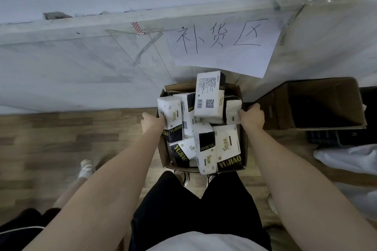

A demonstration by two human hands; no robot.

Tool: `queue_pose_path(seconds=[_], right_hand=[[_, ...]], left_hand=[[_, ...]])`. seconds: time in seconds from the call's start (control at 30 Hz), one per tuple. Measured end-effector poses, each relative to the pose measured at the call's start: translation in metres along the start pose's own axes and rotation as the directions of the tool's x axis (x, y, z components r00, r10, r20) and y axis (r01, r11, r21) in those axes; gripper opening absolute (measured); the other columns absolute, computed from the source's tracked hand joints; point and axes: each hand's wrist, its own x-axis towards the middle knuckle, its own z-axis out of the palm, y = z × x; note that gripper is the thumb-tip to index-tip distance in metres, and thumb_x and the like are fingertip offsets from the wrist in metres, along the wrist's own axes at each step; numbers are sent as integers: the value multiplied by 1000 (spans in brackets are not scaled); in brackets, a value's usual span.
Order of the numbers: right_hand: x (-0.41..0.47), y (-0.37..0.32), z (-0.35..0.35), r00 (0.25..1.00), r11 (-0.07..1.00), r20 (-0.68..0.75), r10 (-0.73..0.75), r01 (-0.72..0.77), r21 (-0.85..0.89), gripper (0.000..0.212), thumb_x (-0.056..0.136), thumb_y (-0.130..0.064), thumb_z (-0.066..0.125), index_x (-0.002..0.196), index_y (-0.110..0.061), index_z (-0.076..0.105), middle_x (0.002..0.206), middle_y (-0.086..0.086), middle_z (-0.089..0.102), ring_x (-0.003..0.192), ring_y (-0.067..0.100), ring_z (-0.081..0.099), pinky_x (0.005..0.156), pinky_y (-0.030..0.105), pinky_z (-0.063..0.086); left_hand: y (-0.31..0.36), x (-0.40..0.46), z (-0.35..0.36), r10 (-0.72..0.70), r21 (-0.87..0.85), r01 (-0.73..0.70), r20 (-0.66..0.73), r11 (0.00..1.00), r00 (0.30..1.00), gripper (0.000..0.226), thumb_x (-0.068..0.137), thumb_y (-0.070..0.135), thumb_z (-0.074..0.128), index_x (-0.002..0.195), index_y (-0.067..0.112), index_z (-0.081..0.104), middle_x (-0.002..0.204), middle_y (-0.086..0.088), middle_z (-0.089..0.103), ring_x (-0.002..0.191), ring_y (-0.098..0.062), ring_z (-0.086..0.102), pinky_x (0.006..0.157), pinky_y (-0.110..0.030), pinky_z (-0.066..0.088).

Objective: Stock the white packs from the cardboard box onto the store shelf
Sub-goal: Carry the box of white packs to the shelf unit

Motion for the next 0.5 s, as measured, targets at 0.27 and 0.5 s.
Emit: queue_pose_path(seconds=[0.27, 0.5], right_hand=[[20, 10, 5, 993, 991, 94, -64, 75, -114, 36, 99, -23, 52, 130, -5, 50, 126, 19, 55, 107, 34, 57, 83, 40, 49], [34, 3, 14, 979, 994, 191, 77, -59, -96, 35, 96, -9, 48, 130, -6, 55, 126, 20, 58, 112, 37, 58, 87, 43, 50]], left_hand=[[4, 23, 3, 39, 99, -46, 71, 994, 997, 22, 94, 19, 55, 110, 6, 48, 110, -16, 56, 95, -31, 56, 73, -37, 46], [-7, 43, 10, -157, -54, 168, 168, 984, 973, 23, 91, 14, 55, 104, -4, 58, 74, -11, 52, 64, -24, 48, 59, -30, 43]])
